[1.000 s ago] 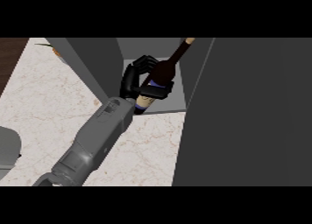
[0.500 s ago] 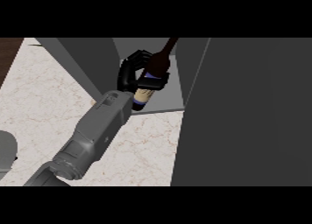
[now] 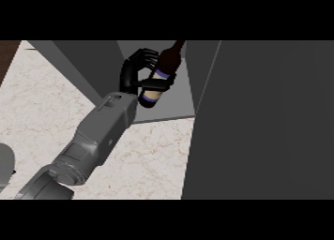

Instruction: Pick up the wine, place it into the cabinet and close the cabinet

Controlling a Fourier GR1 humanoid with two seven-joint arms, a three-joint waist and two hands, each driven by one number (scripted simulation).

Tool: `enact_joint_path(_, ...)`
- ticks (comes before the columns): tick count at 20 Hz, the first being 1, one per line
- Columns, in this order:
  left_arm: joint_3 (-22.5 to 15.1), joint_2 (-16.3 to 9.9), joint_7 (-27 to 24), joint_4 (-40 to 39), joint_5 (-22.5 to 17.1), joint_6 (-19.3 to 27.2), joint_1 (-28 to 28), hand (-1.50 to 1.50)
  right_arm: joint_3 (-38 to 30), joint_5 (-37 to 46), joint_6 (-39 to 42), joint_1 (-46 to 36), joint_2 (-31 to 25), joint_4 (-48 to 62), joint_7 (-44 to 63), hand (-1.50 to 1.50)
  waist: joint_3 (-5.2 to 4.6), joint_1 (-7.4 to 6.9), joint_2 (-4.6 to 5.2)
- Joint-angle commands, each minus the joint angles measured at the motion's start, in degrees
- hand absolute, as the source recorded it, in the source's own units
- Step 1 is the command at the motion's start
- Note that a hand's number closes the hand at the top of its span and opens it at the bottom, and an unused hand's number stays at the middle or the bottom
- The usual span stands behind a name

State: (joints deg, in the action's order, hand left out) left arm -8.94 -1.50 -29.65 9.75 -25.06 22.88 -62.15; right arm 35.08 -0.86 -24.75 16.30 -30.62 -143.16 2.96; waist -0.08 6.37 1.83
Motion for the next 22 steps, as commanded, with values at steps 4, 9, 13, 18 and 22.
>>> enact_joint_path(4, -0.3, -1.8, -2.2, -3.7, 1.9, 3.3, -2.2, -1.5, 0.5, -3.6, 1.1, 3.0, -0.6, -7.1, 1.2, -1.5, 0.02, 0.52, 0.19)
enact_joint_path(9, -0.8, -3.1, -1.8, -5.7, 3.0, 6.2, -4.1, -1.5, 0.5, -3.2, 1.6, 2.5, -0.4, -7.5, 1.0, -1.5, -0.05, 1.28, 0.52)
enact_joint_path(13, 0.0, -3.7, -2.7, -5.7, 2.4, 5.5, -4.4, -1.5, 0.6, -3.0, 2.3, 2.7, -0.4, -6.9, 0.3, -1.5, -0.1, 1.22, 0.64)
enact_joint_path(18, 1.9, -3.0, -4.1, -3.7, 0.6, -1.8, -4.9, -1.5, 0.5, -3.6, 2.8, 4.4, -0.6, -7.3, -0.9, -1.5, -0.07, 0.89, 0.21)
enact_joint_path(22, 4.6, -3.0, -7.3, -1.6, -1.8, -7.5, -3.6, 1.5, 0.0, -2.8, 2.1, 4.9, -0.8, -8.3, 0.1, -1.5, -0.09, -0.55, -0.36)
